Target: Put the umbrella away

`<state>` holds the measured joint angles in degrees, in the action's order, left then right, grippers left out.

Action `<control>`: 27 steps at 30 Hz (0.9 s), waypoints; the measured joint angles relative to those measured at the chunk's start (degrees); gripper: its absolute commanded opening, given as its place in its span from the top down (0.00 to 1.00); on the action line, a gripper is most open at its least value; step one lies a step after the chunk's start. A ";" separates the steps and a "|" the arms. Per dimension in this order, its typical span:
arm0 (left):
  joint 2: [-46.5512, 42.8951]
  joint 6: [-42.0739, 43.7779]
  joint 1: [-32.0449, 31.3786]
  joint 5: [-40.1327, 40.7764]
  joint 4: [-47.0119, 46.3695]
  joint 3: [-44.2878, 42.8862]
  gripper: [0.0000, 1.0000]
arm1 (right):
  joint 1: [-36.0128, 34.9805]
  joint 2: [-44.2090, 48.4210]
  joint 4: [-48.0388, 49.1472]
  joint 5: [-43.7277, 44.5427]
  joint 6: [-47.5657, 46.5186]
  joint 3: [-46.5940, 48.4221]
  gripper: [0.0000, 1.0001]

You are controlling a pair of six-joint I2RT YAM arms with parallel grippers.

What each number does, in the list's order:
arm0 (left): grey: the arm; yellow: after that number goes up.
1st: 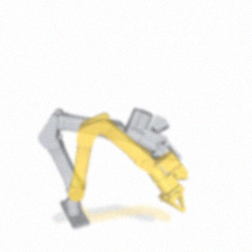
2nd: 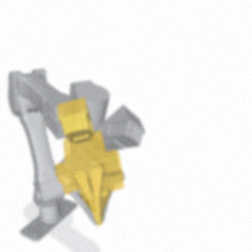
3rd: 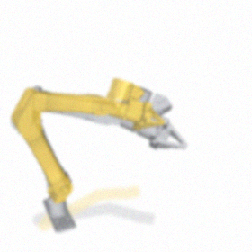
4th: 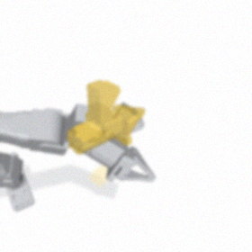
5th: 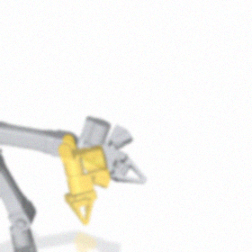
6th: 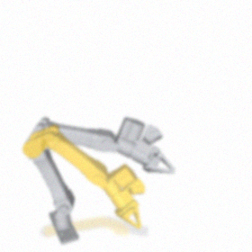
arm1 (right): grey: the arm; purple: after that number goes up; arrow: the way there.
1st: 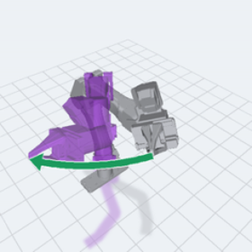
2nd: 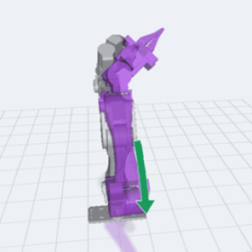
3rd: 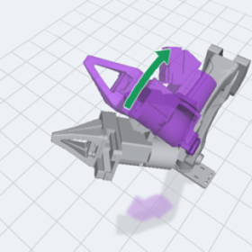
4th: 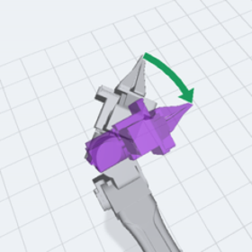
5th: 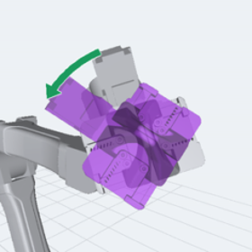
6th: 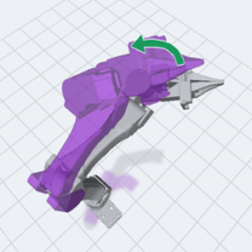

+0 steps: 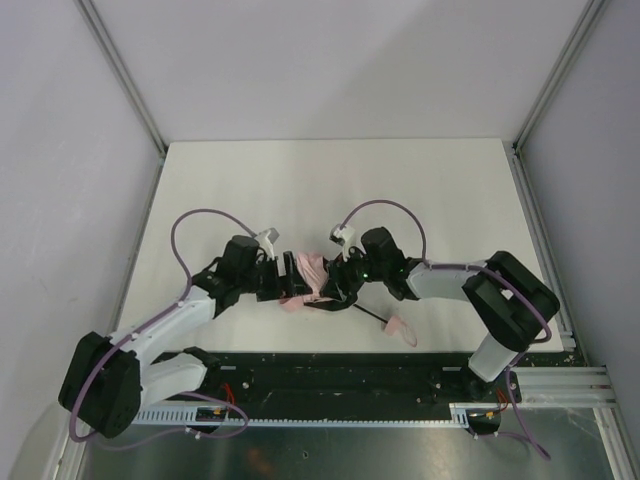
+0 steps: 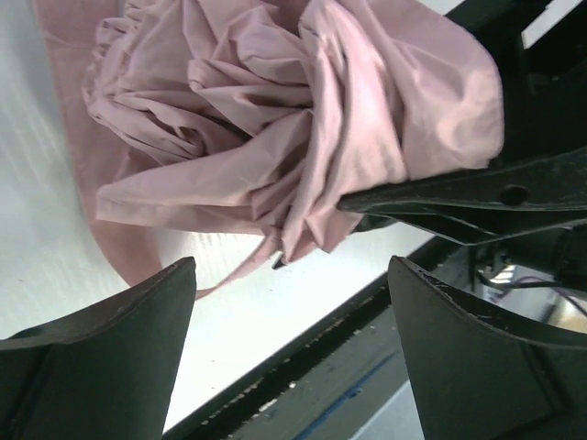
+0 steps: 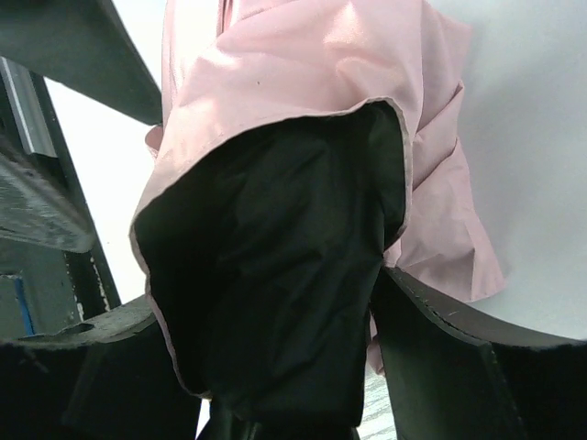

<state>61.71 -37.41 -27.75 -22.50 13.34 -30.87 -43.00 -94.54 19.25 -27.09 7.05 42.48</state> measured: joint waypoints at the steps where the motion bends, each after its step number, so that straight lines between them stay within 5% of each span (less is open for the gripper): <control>1: 0.44 0.83 -0.24 0.52 0.00 0.00 0.17 | 0.17 -0.24 0.28 -0.57 0.17 0.00 0.31; 8: 3.54 4.55 -1.07 1.99 -0.83 0.13 0.35 | 1.51 -1.77 1.73 -3.78 1.11 0.04 0.31; 17: 5.97 3.19 -1.55 0.28 -3.19 4.96 0.95 | 1.62 -4.26 2.08 -6.01 1.11 1.70 0.29; 27: 1.44 -2.93 -2.58 -1.27 -2.89 11.80 1.00 | -0.74 -6.12 -2.01 -6.36 -0.70 5.75 0.15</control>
<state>63.16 -40.34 -30.33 -23.77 10.46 -19.07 -43.75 -100.66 17.23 -33.45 6.35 48.23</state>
